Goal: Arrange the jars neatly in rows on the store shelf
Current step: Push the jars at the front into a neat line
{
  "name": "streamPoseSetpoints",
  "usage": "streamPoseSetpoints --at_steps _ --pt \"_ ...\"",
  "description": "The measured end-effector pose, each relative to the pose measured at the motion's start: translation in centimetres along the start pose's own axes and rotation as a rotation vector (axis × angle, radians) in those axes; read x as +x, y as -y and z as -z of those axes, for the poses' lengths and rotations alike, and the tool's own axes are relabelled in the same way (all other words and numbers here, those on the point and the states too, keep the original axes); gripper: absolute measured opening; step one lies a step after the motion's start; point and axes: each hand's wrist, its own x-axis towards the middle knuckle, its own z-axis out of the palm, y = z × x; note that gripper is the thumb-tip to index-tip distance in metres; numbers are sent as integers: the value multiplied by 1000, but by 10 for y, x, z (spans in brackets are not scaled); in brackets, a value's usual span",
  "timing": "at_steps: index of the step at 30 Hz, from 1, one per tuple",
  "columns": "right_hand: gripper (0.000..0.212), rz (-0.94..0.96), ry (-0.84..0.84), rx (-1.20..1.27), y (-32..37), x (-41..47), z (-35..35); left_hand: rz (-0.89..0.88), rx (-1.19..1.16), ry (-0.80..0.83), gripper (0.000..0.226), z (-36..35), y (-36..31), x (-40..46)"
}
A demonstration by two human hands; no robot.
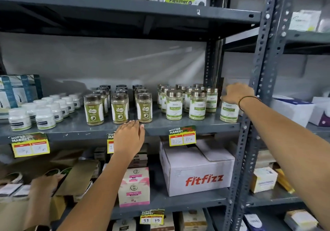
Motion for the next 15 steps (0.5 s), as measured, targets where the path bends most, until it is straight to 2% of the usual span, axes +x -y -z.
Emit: streamPoseSetpoints --at_steps 3,7,11,15 --pt "48 -23 50 -22 -3 3 -4 0 -5 -9 44 0 -1 0" --pt "47 -24 34 22 -4 6 -7 7 -9 -18 42 0 -2 -1" --pt "49 7 43 179 2 8 -7 1 -26 -39 39 -3 -1 -1" --pt "61 53 81 322 9 14 -9 0 -33 -48 38 -5 0 -1"
